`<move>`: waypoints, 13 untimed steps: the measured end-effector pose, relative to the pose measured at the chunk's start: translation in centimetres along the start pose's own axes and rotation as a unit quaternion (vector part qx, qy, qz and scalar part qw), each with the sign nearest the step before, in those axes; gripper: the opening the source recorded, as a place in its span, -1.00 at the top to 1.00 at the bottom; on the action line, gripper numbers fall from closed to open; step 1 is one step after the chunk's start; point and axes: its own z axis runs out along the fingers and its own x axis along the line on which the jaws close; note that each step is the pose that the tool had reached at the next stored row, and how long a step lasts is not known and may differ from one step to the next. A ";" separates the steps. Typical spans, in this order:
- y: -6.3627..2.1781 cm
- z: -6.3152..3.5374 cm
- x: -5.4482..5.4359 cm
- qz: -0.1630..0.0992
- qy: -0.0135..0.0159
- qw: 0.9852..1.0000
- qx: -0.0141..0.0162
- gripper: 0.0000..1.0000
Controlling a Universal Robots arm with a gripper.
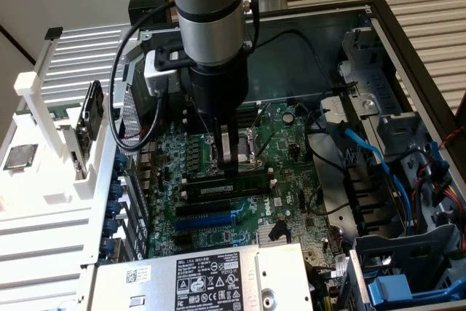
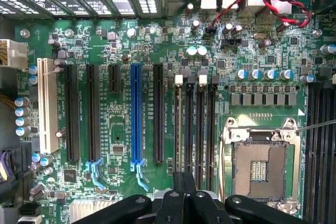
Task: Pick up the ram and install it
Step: 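Press down the ram until it locks into place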
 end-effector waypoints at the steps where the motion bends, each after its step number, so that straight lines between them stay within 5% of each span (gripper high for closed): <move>1: 0.03 0.06 0.0 0.000 0.000 1.000 0.000 0.79; 13: 0.17 0.48 -0.1 0.000 0.003 1.000 0.002 0.79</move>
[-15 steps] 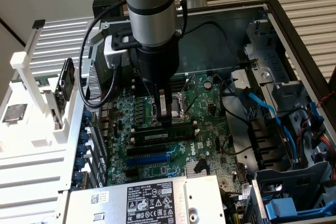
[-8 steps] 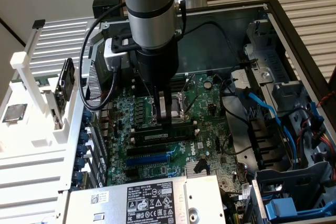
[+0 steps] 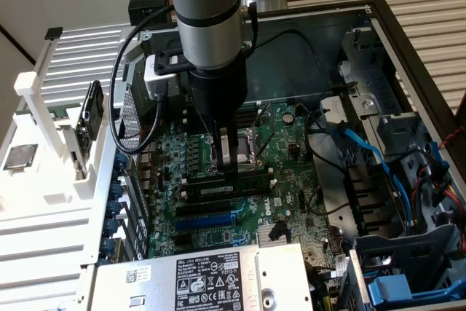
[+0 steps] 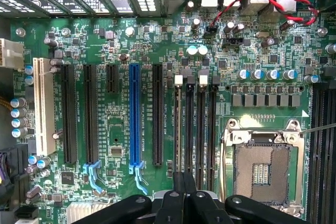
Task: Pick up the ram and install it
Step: 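Press down the ram until it locks into place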
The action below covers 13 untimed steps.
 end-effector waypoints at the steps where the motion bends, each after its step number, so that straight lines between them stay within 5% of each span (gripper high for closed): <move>1: 0.00 0.00 0.0 0.000 0.000 1.000 0.000 0.79; 13: 0.00 0.01 0.2 0.000 0.000 1.000 0.000 0.79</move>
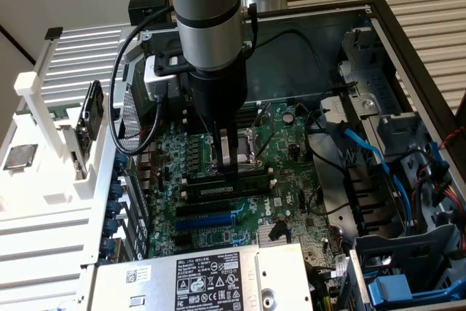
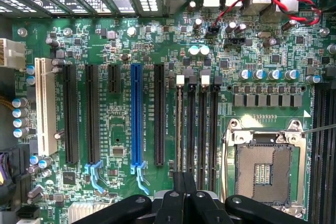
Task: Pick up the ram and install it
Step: 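Press down the ram until it locks into place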
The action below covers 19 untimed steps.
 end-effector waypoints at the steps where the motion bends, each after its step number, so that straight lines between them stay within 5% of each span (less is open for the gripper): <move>1: 0.00 0.00 0.0 0.000 0.000 1.000 0.000 0.79; 19: 0.01 0.06 0.1 0.000 0.000 1.000 0.002 0.79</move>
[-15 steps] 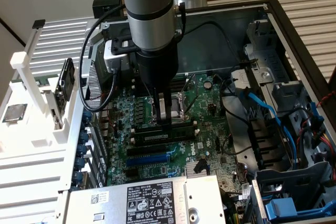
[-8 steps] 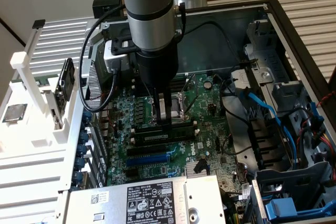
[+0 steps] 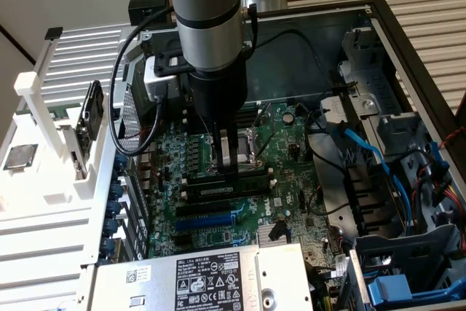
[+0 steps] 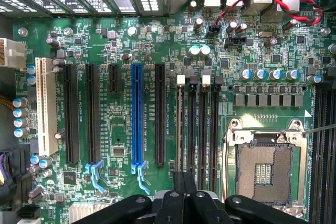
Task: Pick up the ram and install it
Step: 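Press down the ram until it locks into place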
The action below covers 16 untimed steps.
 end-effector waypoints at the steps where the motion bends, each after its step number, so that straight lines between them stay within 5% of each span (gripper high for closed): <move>1: 0.00 0.03 0.0 0.000 0.000 1.000 0.000 0.79; 16: 0.08 0.43 0.0 0.000 0.000 1.000 0.002 0.79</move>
